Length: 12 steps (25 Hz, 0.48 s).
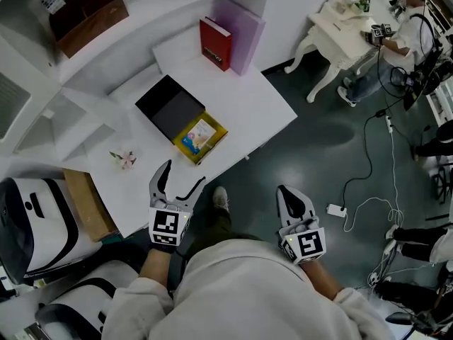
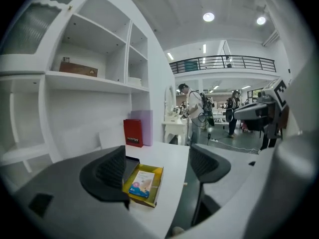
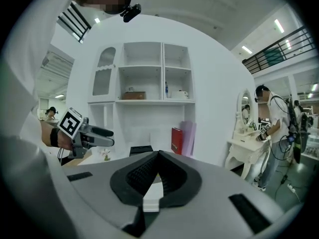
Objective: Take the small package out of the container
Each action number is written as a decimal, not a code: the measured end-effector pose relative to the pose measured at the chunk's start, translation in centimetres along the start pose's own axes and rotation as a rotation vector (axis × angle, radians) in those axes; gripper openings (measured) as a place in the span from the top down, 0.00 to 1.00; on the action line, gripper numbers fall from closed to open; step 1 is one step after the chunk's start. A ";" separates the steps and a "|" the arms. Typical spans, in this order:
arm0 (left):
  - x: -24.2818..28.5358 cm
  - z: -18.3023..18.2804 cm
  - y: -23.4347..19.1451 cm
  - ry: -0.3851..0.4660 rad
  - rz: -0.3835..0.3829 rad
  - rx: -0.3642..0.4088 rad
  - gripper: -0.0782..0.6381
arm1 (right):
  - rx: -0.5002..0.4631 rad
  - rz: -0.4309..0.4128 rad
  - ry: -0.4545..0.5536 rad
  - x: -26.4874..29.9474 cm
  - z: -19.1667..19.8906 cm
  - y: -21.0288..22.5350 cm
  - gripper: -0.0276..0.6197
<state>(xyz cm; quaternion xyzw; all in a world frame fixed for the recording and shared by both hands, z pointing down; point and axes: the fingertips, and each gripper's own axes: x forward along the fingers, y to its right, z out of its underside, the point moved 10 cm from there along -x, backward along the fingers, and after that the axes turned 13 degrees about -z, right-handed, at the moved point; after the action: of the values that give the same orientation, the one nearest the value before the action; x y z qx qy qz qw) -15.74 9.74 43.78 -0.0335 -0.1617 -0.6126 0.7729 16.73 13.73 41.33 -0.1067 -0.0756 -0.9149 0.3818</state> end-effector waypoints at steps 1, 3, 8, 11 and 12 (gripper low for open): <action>1.3 -0.1 -0.4 -0.010 0.002 0.007 0.32 | -0.006 -0.004 0.002 1.1 -0.5 0.8 0.92; 3.7 -0.1 -1.4 -0.031 0.007 0.026 0.32 | -0.023 -0.006 0.033 3.4 -1.6 2.4 0.92; 8.8 0.5 -2.9 -0.092 0.046 0.072 0.32 | -0.023 -0.006 0.050 7.8 -3.3 4.8 0.92; 11.3 1.6 -2.9 -0.145 0.065 0.098 0.32 | -0.015 -0.015 0.036 9.3 -3.5 5.9 0.92; 12.0 2.0 -2.9 -0.162 0.068 0.106 0.32 | -0.012 -0.016 0.032 9.7 -3.6 6.3 0.92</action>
<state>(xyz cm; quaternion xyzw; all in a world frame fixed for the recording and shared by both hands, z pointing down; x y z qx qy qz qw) -16.58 -1.71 48.77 -0.0476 -0.2544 -0.5720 0.7784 14.08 1.98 40.68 -0.0938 -0.0650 -0.9199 0.3751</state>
